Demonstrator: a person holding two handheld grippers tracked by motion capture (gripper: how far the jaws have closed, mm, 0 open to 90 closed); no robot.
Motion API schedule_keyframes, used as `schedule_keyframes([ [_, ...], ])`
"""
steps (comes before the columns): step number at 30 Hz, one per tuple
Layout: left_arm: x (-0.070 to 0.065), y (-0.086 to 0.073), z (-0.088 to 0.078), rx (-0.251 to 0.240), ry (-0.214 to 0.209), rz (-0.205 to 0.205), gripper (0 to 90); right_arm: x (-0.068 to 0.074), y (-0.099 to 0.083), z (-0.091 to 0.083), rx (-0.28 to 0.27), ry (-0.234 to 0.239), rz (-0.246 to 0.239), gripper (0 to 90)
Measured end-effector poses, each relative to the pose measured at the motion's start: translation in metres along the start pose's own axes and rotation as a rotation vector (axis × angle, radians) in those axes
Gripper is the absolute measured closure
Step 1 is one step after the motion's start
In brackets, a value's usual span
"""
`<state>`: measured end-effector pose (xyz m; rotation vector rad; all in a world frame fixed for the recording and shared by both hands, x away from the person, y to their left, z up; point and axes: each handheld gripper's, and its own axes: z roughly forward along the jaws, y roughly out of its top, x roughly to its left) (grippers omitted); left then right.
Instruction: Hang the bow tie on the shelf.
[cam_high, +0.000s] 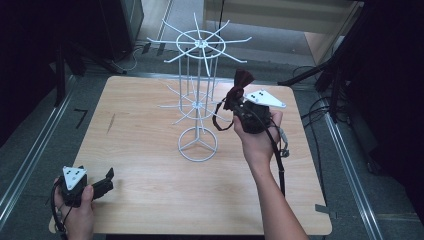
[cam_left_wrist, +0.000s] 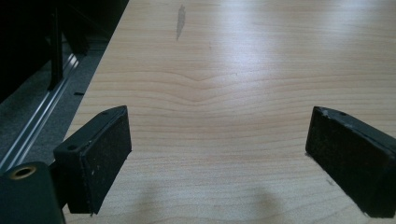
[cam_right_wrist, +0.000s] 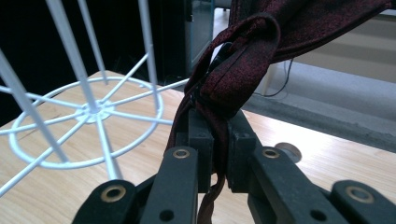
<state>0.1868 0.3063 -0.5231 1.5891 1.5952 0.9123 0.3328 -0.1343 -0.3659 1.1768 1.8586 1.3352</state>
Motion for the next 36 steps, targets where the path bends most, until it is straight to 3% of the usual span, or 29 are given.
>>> schedule_keyframes([
  [10,0.001,0.0,0.0,0.004,-0.001,-0.001,7.5,0.015,-0.013,0.014,0.037,0.067,-0.064,84.5],
  [17,0.001,0.0,0.0,0.005,-0.002,-0.004,7.5,0.012,-0.017,0.017,0.033,0.107,-0.016,83.7],
  [20,0.001,0.0,0.0,0.005,-0.002,-0.004,7.5,0.01,-0.016,0.017,0.049,0.131,-0.003,78.7],
  [25,0.001,0.0,0.0,0.005,0.0,-0.003,7.5,0.008,-0.014,0.017,0.068,0.133,0.003,75.0],
  [32,0.0,0.0,0.0,0.005,0.001,-0.002,7.5,0.005,-0.012,0.017,0.091,0.127,0.019,59.3],
  [36,0.0,0.0,0.001,0.005,0.001,-0.004,7.5,0.002,-0.012,0.015,0.099,0.131,0.031,55.9],
])
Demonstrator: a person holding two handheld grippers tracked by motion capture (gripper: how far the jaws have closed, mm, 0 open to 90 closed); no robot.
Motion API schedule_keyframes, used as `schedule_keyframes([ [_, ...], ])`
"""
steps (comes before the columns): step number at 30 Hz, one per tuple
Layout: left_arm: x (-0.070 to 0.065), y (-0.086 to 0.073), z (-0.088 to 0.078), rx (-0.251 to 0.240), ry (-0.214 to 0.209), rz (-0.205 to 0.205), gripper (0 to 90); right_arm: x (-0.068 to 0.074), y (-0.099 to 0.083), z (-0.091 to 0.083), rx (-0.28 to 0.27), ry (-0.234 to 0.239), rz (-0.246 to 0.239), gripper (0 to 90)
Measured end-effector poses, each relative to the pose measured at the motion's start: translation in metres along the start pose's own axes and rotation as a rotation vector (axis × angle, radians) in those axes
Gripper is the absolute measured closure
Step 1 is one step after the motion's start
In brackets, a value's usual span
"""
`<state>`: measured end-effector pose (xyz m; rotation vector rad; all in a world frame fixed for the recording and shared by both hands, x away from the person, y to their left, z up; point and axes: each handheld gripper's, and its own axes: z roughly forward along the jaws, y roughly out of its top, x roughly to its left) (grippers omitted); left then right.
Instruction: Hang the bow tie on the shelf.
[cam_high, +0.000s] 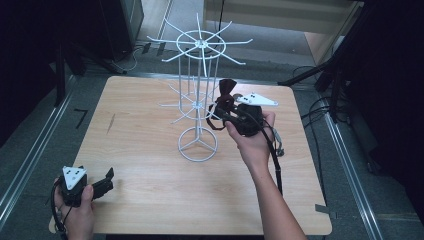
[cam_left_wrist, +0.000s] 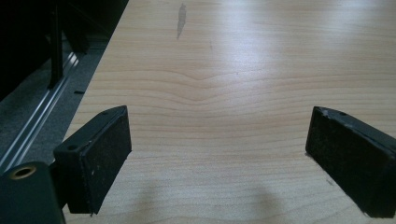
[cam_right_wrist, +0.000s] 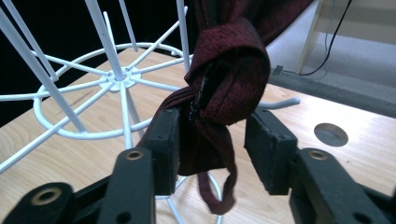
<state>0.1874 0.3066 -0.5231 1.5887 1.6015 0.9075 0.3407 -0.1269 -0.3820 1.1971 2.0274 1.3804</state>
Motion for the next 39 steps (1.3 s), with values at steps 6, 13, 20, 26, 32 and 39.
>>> schedule_keyframes([
  [6,0.0,0.0,0.0,0.0,0.0,0.0,7.5,-0.005,0.0,-0.001,0.017,0.016,0.038,47.4],
  [13,0.0,0.0,0.0,0.002,0.0,0.001,7.5,-0.006,0.001,-0.003,0.011,-0.007,0.053,42.2],
  [20,0.0,0.0,0.0,0.002,-0.001,-0.002,7.5,-0.008,0.001,-0.004,0.012,-0.001,0.073,51.0],
  [26,0.0,0.0,0.001,0.001,-0.002,-0.006,7.5,-0.012,0.001,-0.006,0.015,-0.028,0.082,43.1],
  [32,0.0,0.0,0.001,0.002,-0.002,-0.005,7.5,-0.016,0.002,-0.012,-0.003,-0.059,0.094,39.7],
  [39,0.0,0.0,0.001,0.001,-0.001,-0.004,7.5,-0.021,-0.008,-0.013,0.009,-0.072,0.092,42.3],
])
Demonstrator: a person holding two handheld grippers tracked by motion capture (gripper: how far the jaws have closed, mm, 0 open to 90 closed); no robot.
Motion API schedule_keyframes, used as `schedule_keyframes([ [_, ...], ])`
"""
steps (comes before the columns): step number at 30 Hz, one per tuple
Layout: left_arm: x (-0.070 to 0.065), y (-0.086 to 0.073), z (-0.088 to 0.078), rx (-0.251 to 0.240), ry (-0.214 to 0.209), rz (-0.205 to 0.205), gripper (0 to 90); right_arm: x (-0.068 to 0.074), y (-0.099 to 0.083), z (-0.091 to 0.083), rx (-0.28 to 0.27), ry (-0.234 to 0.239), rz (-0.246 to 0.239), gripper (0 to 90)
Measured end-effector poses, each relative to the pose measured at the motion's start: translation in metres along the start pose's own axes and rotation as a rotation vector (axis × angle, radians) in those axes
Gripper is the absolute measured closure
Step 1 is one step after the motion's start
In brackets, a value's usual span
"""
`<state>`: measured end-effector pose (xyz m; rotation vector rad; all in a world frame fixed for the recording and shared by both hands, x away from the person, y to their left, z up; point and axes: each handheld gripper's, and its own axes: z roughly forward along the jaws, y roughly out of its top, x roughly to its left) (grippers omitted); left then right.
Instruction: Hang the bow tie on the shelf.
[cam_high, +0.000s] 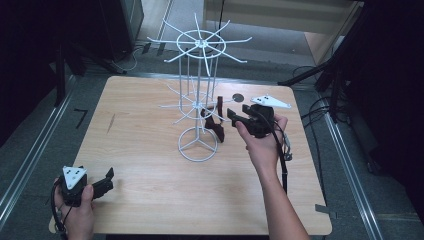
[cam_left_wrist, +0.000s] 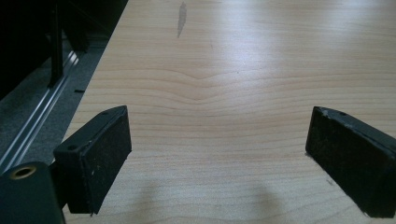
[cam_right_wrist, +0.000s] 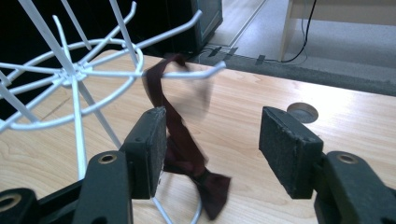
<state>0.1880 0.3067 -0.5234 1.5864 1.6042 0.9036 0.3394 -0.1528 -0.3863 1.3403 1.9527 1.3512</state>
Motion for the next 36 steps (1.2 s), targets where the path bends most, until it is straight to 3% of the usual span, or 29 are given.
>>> schedule_keyframes([
  [10,0.0,0.0,0.0,0.001,0.001,0.002,7.5,-0.008,-0.016,-0.005,0.002,-0.021,-0.031,42.7],
  [36,-0.001,0.0,0.0,-0.001,0.006,0.004,7.5,-0.052,-0.078,-0.033,0.014,-0.088,-0.01,40.2],
])
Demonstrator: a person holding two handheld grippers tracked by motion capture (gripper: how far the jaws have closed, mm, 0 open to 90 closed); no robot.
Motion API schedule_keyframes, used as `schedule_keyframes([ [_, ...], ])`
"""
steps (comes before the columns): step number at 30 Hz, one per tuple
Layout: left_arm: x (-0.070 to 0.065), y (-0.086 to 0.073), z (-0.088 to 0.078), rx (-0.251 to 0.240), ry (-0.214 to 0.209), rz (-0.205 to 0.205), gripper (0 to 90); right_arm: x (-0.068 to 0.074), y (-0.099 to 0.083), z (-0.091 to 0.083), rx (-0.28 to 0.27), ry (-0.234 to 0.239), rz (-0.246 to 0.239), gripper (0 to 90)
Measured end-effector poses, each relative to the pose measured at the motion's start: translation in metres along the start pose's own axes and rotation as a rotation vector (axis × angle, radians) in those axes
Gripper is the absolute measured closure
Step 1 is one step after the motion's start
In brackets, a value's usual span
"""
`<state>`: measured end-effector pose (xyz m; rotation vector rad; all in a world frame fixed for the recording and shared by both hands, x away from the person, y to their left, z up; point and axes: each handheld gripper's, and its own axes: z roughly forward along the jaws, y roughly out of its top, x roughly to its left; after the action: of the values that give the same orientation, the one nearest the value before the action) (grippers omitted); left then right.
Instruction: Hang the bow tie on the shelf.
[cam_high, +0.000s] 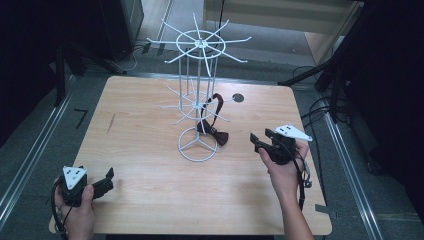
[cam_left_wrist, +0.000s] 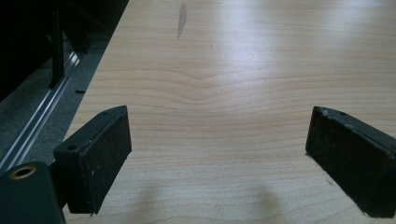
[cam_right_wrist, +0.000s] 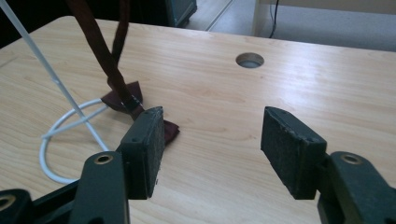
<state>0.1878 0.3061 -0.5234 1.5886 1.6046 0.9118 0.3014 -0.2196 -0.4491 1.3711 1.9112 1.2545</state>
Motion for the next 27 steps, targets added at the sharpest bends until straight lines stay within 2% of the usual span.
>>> schedule_keyframes([
  [5,0.0,0.0,0.0,-0.001,0.001,0.001,7.5,-0.011,-0.015,-0.005,0.004,-0.023,0.001,39.3],
  [6,0.0,0.0,0.0,0.001,0.0,0.003,7.5,-0.016,-0.023,-0.008,0.006,-0.035,0.007,39.1],
  [16,0.0,0.0,0.0,0.0,-0.001,0.004,7.6,-0.036,-0.053,-0.019,0.015,-0.074,0.04,38.5],
  [27,0.0,0.0,0.0,-0.001,0.001,0.005,7.5,-0.056,-0.081,-0.031,0.027,-0.107,0.063,35.2],
])
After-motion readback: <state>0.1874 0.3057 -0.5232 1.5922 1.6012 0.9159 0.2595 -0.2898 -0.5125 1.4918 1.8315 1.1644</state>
